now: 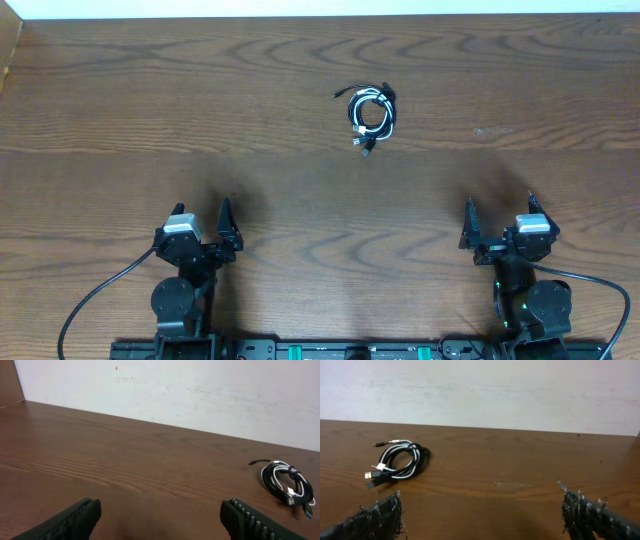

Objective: Untangle cables

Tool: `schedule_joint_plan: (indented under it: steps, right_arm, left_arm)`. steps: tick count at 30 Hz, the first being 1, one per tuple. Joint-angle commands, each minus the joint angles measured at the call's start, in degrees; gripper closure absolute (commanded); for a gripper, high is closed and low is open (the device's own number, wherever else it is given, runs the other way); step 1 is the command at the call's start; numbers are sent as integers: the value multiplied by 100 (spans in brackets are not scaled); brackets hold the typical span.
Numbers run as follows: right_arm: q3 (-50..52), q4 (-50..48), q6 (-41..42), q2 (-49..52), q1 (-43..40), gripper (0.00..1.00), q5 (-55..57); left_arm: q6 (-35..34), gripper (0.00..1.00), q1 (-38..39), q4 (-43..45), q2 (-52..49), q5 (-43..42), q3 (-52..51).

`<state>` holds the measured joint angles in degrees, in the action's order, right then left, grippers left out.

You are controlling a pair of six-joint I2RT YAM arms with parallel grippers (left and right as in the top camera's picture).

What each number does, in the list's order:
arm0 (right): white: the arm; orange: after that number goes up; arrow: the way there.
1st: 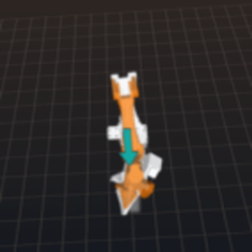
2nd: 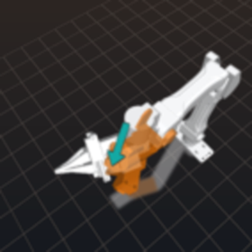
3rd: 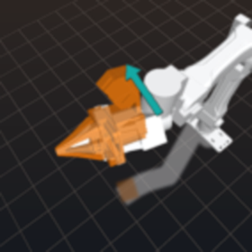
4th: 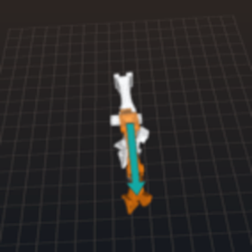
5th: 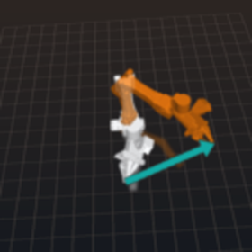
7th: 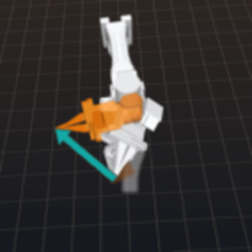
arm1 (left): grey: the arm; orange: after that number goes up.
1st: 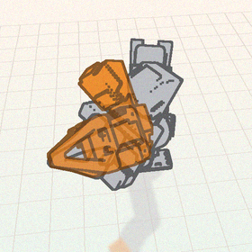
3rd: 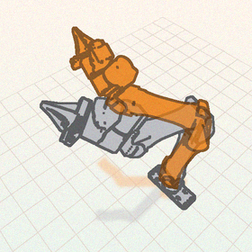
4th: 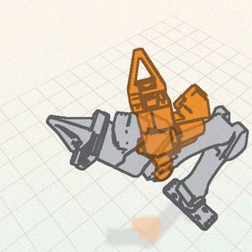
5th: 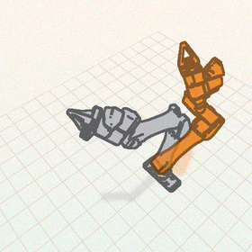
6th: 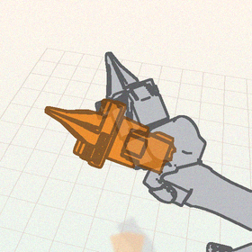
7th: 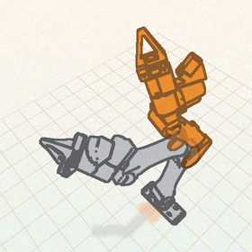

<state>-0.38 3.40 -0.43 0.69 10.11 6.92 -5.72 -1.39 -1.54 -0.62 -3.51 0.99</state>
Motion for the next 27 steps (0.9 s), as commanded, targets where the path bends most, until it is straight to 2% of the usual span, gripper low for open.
schedule_joint_plan:
  steps: [1, 14, 23, 27]
  right_arm:
    - [7, 24, 79, -4, 48, 1, 0]
    - [7, 24, 79, -4, 48, 1, 0]
    - [7, 24, 79, -4, 48, 1, 0]
    - [7, 24, 79, -4, 48, 1, 0]
  left_arm:
    - [76, 18, 20, -229, 24, -7, -76]
    - [81, 18, 20, -50, 24, 162, -76]
    - [76, 18, 20, 935, 24, 98, 66]
    - [76, 18, 20, 1099, 24, 92, 424]
